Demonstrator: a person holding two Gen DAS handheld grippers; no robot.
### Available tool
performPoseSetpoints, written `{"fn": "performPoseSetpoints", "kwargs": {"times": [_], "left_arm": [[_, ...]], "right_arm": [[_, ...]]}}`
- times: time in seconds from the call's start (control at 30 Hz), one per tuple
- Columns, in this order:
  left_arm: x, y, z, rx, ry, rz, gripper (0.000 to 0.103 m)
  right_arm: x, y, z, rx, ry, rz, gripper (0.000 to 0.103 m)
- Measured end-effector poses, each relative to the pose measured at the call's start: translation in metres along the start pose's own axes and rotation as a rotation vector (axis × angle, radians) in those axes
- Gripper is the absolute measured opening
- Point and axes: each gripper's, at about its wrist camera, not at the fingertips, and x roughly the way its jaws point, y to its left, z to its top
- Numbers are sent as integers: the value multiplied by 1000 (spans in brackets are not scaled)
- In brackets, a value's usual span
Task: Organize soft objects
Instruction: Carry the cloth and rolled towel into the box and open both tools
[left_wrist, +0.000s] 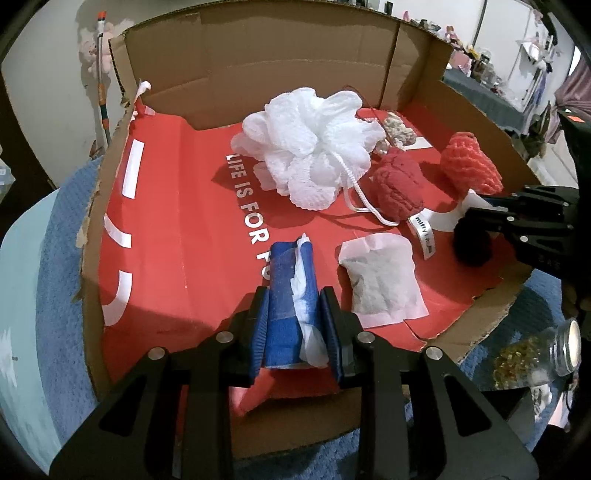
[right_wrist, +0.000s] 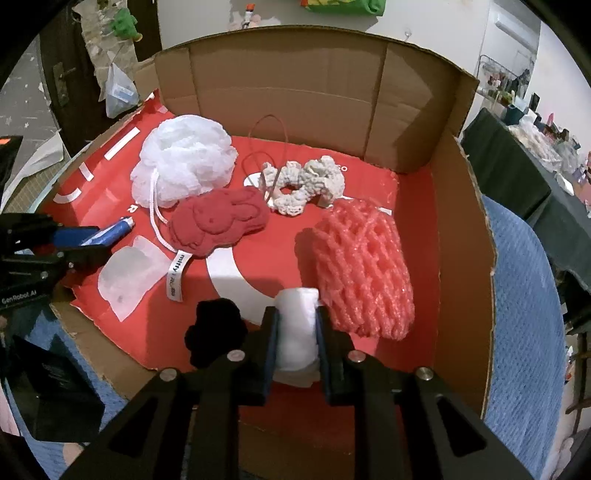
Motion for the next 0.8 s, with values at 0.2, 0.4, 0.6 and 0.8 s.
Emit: {"fn": "performPoseSetpoints", "kwargs": {"times": [0.2, 0.4, 0.6, 0.8], "left_arm": [[1, 0, -2, 14, -3, 7, 26], [1, -1, 0, -1, -1, 11, 27], [-2, 2, -1, -9, -4, -9, 31], [-11, -2, -3, 2, -37, -11, 56]], "right_arm": [[2, 2, 0, -17, 0, -12, 23], [2, 7, -2, -42, -1, -28, 35], [-3, 9, -2, -51, -16, -42, 43], [-12, 9, -2, -46, -33, -45, 46]]}}
